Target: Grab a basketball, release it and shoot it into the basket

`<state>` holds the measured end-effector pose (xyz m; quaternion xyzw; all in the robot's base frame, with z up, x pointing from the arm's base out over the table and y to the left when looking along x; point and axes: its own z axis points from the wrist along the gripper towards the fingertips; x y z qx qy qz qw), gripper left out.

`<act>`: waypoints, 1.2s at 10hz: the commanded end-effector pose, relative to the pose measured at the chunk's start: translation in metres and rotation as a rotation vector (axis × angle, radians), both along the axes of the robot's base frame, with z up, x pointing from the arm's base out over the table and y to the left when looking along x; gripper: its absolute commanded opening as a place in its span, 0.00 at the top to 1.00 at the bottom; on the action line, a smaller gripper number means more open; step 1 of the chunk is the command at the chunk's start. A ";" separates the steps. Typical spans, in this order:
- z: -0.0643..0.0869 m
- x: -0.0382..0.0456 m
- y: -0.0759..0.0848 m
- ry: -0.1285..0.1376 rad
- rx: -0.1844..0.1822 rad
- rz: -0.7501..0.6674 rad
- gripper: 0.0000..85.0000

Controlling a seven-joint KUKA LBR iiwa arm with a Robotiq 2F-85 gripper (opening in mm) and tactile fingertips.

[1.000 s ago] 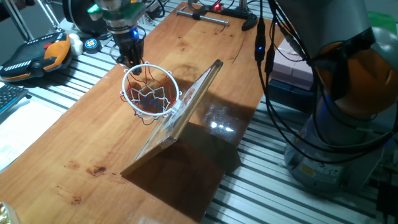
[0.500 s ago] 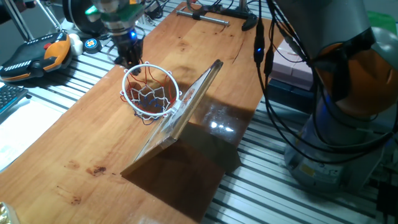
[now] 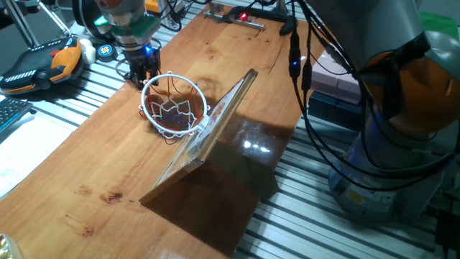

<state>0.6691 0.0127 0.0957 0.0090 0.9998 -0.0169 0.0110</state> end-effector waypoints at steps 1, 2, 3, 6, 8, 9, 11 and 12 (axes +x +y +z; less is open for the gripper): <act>-0.006 0.0013 0.000 -0.002 0.003 -0.002 0.10; -0.011 0.0023 0.001 -0.006 0.003 -0.002 0.07; -0.015 0.0047 0.001 -0.008 0.011 -0.002 0.06; -0.027 0.0095 0.000 -0.012 0.020 0.002 0.04; -0.032 0.0074 -0.001 -0.008 0.025 0.001 0.05; -0.034 0.0041 0.000 -0.011 0.023 -0.004 0.05; -0.042 -0.0032 0.001 -0.020 0.036 -0.014 0.04; -0.042 -0.0029 0.002 -0.016 0.044 -0.018 0.04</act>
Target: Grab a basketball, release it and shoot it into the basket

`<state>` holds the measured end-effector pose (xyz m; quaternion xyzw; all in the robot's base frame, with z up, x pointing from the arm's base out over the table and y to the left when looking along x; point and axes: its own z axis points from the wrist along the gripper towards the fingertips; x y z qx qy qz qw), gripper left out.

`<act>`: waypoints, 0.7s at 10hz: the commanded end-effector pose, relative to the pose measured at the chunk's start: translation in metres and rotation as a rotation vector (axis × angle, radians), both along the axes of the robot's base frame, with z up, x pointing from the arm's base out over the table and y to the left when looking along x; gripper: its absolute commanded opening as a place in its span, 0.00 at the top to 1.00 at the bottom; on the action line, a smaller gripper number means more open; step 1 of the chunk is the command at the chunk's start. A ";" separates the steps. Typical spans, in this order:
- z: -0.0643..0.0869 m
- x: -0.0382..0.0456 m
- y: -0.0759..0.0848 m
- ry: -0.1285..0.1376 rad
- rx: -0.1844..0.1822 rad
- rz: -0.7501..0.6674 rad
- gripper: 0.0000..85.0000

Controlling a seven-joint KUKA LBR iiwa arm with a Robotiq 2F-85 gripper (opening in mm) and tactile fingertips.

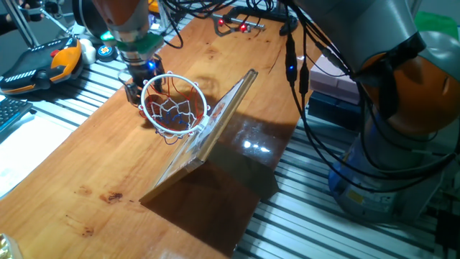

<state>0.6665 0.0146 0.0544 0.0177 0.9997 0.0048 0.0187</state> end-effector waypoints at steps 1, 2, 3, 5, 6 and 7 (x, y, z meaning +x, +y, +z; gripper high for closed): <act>-0.001 0.0004 0.000 -0.003 0.000 0.001 0.04; -0.004 0.0009 0.000 -0.015 0.002 0.004 0.05; -0.006 0.0018 0.000 -0.020 0.006 0.007 0.08; -0.008 0.0018 -0.001 -0.018 0.016 0.025 0.27; -0.010 0.0013 -0.002 -0.017 0.053 0.026 0.44; -0.009 0.0015 -0.002 -0.010 0.072 0.037 0.66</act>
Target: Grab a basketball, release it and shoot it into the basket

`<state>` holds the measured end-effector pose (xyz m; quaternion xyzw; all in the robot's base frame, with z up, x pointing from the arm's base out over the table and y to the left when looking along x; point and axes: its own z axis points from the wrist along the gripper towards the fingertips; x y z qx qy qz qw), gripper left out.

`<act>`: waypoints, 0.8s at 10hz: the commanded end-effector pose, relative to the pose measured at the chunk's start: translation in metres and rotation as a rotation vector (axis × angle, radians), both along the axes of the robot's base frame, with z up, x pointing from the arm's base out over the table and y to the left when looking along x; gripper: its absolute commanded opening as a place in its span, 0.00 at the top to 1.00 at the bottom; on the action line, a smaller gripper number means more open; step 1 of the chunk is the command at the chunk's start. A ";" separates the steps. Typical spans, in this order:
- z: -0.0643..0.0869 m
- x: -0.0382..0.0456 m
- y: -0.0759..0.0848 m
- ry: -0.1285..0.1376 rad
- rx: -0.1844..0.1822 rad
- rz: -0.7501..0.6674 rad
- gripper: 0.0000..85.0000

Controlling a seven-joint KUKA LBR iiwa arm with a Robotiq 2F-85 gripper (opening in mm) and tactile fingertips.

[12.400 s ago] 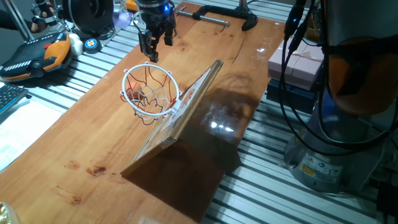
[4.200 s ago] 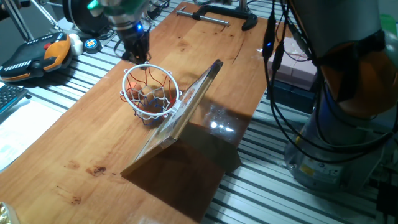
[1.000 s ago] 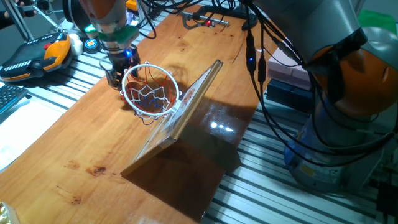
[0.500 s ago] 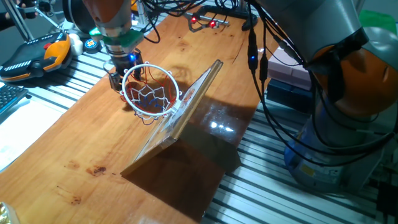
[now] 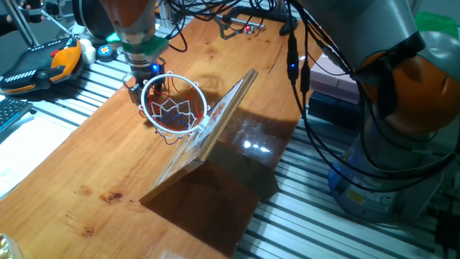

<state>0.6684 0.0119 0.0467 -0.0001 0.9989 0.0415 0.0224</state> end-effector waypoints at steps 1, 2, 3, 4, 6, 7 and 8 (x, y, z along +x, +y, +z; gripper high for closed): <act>0.003 -0.0003 0.003 0.006 0.009 0.008 0.83; 0.010 -0.0015 0.007 0.016 0.013 0.006 0.92; 0.019 -0.0039 0.011 0.019 0.012 -0.001 0.94; 0.029 -0.0068 0.015 0.020 0.013 -0.013 0.94; 0.048 -0.0129 0.017 0.045 0.047 -0.047 0.94; 0.060 -0.0175 0.017 0.058 0.062 -0.063 0.95; 0.073 -0.0207 0.016 0.079 0.063 -0.068 0.97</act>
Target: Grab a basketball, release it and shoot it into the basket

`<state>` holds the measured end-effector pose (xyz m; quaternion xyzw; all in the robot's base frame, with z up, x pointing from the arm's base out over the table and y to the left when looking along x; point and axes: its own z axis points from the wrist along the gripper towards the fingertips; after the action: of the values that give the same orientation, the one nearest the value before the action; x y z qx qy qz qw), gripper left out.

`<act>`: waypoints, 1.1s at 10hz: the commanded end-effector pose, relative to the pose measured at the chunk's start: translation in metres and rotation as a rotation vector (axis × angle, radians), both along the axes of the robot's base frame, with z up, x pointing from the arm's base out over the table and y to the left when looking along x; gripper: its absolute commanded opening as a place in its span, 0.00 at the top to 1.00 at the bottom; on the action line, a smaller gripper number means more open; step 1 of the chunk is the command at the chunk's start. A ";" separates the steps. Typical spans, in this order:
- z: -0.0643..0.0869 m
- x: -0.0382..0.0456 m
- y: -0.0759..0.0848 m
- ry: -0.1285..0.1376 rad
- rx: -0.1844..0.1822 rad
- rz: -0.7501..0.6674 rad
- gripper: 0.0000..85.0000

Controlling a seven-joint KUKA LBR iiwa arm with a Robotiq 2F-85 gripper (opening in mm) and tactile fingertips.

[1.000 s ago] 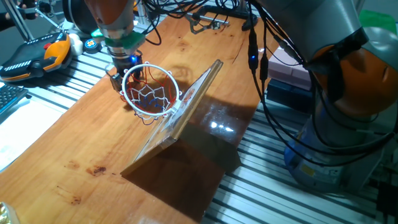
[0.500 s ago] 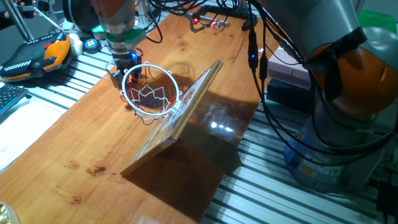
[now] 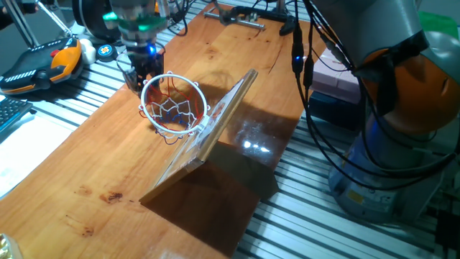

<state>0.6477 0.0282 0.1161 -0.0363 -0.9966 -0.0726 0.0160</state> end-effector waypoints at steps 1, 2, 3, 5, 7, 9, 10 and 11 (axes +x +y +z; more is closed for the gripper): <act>0.016 -0.0029 0.000 0.013 -0.004 -0.004 0.98; 0.027 -0.0066 0.000 0.020 -0.015 -0.005 0.98; 0.041 -0.0111 -0.001 0.027 -0.015 -0.016 0.98; 0.062 -0.0190 -0.004 0.040 -0.010 -0.025 0.99; 0.071 -0.0255 -0.011 0.044 0.013 -0.028 0.99; 0.072 -0.0271 -0.011 0.043 0.015 -0.021 0.99; 0.072 -0.0269 -0.011 0.044 0.017 -0.014 0.99; 0.071 -0.0262 -0.012 0.043 0.018 -0.010 0.99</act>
<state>0.6220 0.0164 0.1869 -0.0426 -0.9951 -0.0809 0.0372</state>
